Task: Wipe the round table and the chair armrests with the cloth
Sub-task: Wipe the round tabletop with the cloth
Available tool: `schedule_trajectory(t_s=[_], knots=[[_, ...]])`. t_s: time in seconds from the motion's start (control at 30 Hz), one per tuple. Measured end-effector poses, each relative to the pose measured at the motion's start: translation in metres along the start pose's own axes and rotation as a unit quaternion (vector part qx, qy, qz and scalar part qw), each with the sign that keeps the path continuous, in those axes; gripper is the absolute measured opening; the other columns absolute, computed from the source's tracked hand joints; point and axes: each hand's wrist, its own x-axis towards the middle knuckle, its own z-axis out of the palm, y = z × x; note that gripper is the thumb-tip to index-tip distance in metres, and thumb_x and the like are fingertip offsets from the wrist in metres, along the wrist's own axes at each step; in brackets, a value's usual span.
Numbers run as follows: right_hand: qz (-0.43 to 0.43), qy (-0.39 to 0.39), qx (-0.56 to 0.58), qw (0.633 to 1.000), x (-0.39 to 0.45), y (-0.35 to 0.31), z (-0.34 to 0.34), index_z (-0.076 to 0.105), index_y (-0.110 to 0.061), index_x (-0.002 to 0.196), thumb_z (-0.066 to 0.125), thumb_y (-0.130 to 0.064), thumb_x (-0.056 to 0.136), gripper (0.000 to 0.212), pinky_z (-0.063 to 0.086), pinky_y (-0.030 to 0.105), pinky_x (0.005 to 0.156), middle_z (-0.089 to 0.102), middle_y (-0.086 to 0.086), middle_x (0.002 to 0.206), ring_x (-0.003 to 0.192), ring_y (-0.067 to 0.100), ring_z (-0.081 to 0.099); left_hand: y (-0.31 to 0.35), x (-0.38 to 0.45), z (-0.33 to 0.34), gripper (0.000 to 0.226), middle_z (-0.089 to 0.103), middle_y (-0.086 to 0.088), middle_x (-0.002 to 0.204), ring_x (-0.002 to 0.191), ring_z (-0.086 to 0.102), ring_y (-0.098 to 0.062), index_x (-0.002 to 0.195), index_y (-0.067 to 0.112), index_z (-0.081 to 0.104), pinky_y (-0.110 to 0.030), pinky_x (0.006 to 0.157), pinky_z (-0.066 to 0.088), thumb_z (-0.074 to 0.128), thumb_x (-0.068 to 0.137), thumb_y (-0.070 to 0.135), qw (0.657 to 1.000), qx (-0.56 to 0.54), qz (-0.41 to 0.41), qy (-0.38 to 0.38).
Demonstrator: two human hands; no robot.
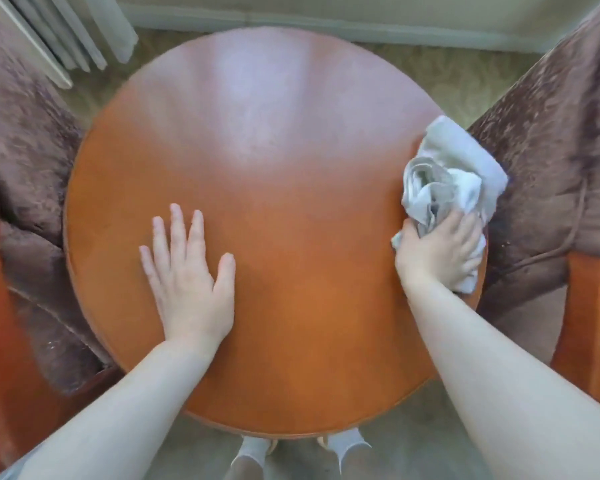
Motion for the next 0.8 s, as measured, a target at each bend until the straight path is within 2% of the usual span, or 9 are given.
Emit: schedule_trajectory(t_s=[0.07,0.2,0.37,0.47,0.57,0.63,0.7,0.77,0.8], knots=[[0.074,-0.008,0.023,0.997,-0.004,-0.043,0.012,0.040,-0.023,0.138,0.054,-0.046,0.080,0.063,0.015,0.054,0.110,0.027,0.012,0.156,0.145,0.030,0.018,0.007,0.017,0.009,0.063,0.007,0.000,0.161,0.148,-0.002,-0.020,0.151,0.023,0.019,-0.044,0.118,-0.005,0.032,0.092,0.043,0.999,0.027,-0.020,0.011],[-0.372,-0.092,-0.033,0.923,0.037,-0.028,0.006,0.037,-0.019,0.134,0.051,-0.039,0.075,0.064,0.022,0.058,0.107,0.029,0.017,0.154,0.142,0.032,0.021,0.010,0.026,0.018,0.063,0.014,0.000,0.160,0.147,0.004,-0.020,0.150,0.023,0.017,-0.048,0.118,0.002,0.030,0.092,0.043,0.996,0.080,-0.041,0.026],[0.085,-0.033,0.063,0.994,0.101,-0.118,0.014,0.031,-0.022,0.145,0.039,-0.045,0.088,0.062,0.008,0.054,0.114,0.018,0.011,0.159,0.146,0.030,0.011,0.015,0.025,0.019,0.064,0.010,0.001,0.161,0.148,0.001,-0.021,0.152,0.024,0.011,-0.049,0.119,0.002,0.022,0.093,0.045,0.993,0.106,-0.042,0.011],[-0.160,-0.120,0.044,0.979,0.038,-0.183,0.029,0.036,-0.027,0.143,0.044,-0.047,0.087,0.060,0.010,0.053,0.114,0.017,0.005,0.160,0.147,0.025,0.010,0.010,0.025,0.016,0.063,0.013,0.000,0.160,0.148,0.002,-0.017,0.151,0.022,0.014,-0.046,0.119,0.002,0.025,0.092,0.042,0.996,0.070,-0.057,0.024],[-0.641,-0.225,0.012,0.733,-0.023,-0.165,0.038,0.052,-0.023,0.131,0.046,-0.044,0.074,0.061,0.018,0.053,0.112,0.028,0.006,0.157,0.145,0.027,0.022,0.009,0.024,0.013,0.064,0.025,-0.008,0.156,0.146,0.012,-0.020,0.146,0.011,0.026,-0.047,0.119,0.005,0.035,0.089,0.037,0.994,-0.013,-0.077,0.078],[-0.734,-0.219,-0.013,0.643,-0.003,-0.152,0.035,0.056,-0.018,0.128,0.044,-0.044,0.070,0.065,0.024,0.053,0.111,0.034,0.009,0.153,0.143,0.030,0.028,0.009,0.021,0.013,0.061,0.029,-0.012,0.153,0.144,0.016,-0.024,0.143,0.010,0.031,-0.049,0.119,0.003,0.038,0.088,0.036,0.992,-0.047,-0.061,0.103],[-0.632,-0.170,-0.011,0.756,0.025,-0.175,0.046,0.049,-0.016,0.133,0.045,-0.044,0.072,0.067,0.023,0.057,0.111,0.030,0.011,0.155,0.145,0.031,0.023,0.006,0.021,0.014,0.064,0.020,-0.009,0.157,0.147,0.009,-0.020,0.147,0.013,0.022,-0.045,0.119,-0.002,0.036,0.090,0.039,0.987,-0.078,-0.056,0.126],[-0.368,-0.124,0.007,0.921,0.025,-0.232,0.058,0.036,-0.021,0.141,0.045,-0.047,0.083,0.064,0.013,0.055,0.114,0.018,0.007,0.160,0.147,0.026,0.011,0.006,0.021,0.014,0.068,0.015,-0.007,0.159,0.147,0.006,-0.017,0.149,0.012,0.016,-0.045,0.119,-0.004,0.035,0.090,0.040,0.983,-0.101,-0.069,0.135],[-0.250,-0.139,0.023,0.958,0.011,-0.265,0.059,0.031,-0.025,0.144,0.042,-0.049,0.088,0.062,0.008,0.055,0.114,0.013,0.005,0.161,0.148,0.025,0.006,0.007,0.020,0.015,0.069,0.015,-0.007,0.159,0.147,0.006,-0.017,0.149,0.012,0.016,-0.046,0.119,-0.003,0.035,0.090,0.039,0.982,-0.112,-0.071,0.136]])
